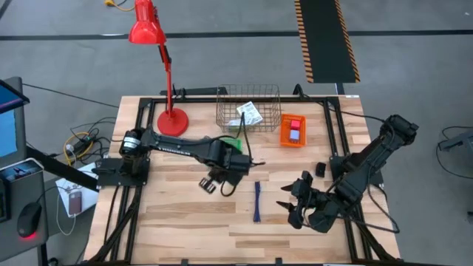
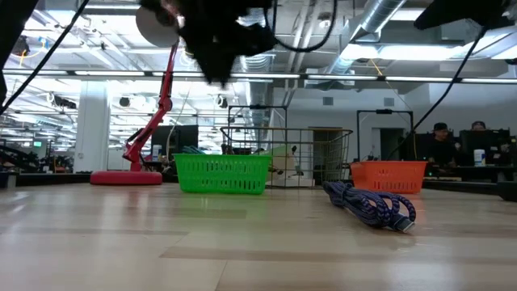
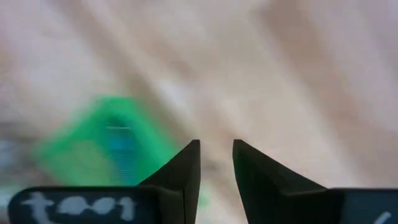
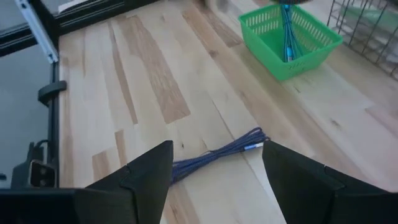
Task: Pick and place items into bin
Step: Put the dark blue charger cable into the green bin
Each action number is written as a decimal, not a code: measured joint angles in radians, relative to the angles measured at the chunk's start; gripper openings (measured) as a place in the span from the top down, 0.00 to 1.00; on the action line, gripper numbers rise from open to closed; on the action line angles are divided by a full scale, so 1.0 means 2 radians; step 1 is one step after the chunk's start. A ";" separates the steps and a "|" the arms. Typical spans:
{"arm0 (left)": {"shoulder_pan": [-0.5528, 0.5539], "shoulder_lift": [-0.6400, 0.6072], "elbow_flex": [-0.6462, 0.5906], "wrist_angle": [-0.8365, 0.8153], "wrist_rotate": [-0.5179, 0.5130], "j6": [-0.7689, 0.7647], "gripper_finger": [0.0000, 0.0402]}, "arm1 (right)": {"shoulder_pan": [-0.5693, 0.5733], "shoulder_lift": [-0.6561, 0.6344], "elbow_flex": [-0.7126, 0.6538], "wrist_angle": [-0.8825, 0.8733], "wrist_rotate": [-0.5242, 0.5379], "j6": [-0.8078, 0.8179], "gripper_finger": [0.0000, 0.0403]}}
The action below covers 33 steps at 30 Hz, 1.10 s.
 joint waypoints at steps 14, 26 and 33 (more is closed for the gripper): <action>-0.012 -0.122 0.002 -0.050 0.107 -0.152 0.79 | -0.075 0.093 0.000 0.178 -0.026 0.018 0.39; -0.037 -0.308 -0.001 0.003 0.049 -0.198 0.79 | -0.119 0.134 0.000 0.332 -0.066 0.014 0.39; -0.037 -0.367 -0.001 -0.008 0.017 -0.219 0.79 | -0.151 0.135 0.000 0.323 -0.165 0.077 0.39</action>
